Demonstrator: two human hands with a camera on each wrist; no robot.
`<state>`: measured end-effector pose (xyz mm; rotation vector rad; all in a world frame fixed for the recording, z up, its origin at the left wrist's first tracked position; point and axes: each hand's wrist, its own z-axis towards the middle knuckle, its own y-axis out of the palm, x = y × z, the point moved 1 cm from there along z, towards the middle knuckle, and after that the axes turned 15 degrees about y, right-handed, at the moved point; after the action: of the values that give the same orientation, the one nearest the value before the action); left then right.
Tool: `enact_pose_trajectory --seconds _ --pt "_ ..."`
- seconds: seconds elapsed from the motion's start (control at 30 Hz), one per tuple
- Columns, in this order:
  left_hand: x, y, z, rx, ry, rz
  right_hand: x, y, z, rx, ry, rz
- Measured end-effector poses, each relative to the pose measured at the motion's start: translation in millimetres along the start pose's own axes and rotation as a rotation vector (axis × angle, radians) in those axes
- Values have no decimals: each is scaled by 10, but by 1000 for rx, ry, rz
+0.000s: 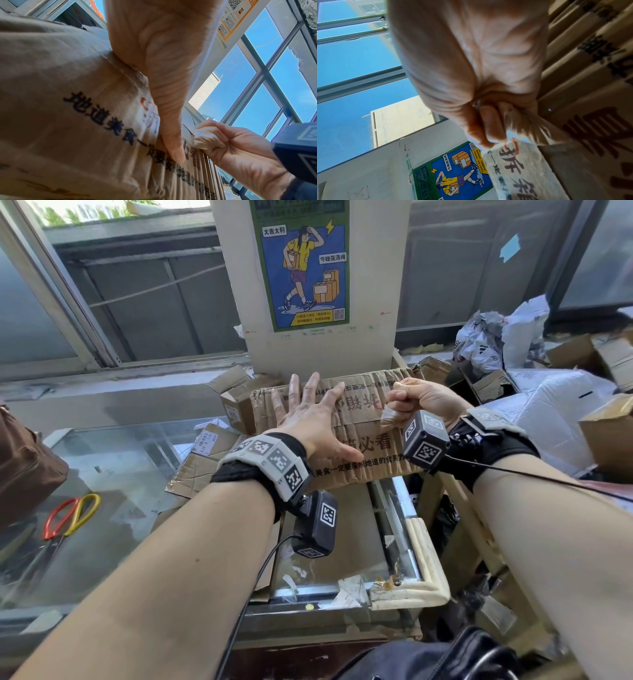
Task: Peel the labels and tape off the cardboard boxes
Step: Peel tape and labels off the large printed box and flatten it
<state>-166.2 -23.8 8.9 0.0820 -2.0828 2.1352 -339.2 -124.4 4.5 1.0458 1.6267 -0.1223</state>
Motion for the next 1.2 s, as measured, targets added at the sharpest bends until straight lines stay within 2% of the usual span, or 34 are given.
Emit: enact_pose_trajectory --seconds 0.1,0.3,0.47,0.57,0.67,0.77,0.87,1.0,1.2 --pt "15 -17 -12 -24 -26 21 40 17 -19 4 -26 100" --pt "305 -88 77 -84 -151 208 90 160 3 165 -131 108" --pt "373 -60 177 -110 20 197 46 209 -139 227 -275 -64" --pt "387 -88 212 -150 -3 173 24 207 -206 429 -369 -433" --pt "417 -120 220 -171 -16 174 8 225 -264 703 -487 -1056" --pt "425 -120 217 -181 -24 160 3 288 -334 925 -492 -1647" --pt "408 -125 211 -170 -27 141 13 378 -376 938 -369 -1914" --pt "405 -108 187 -166 -28 133 36 389 -337 897 -112 -1986" --pt "384 -70 152 -133 -15 121 -6 405 -319 699 -141 -1963"
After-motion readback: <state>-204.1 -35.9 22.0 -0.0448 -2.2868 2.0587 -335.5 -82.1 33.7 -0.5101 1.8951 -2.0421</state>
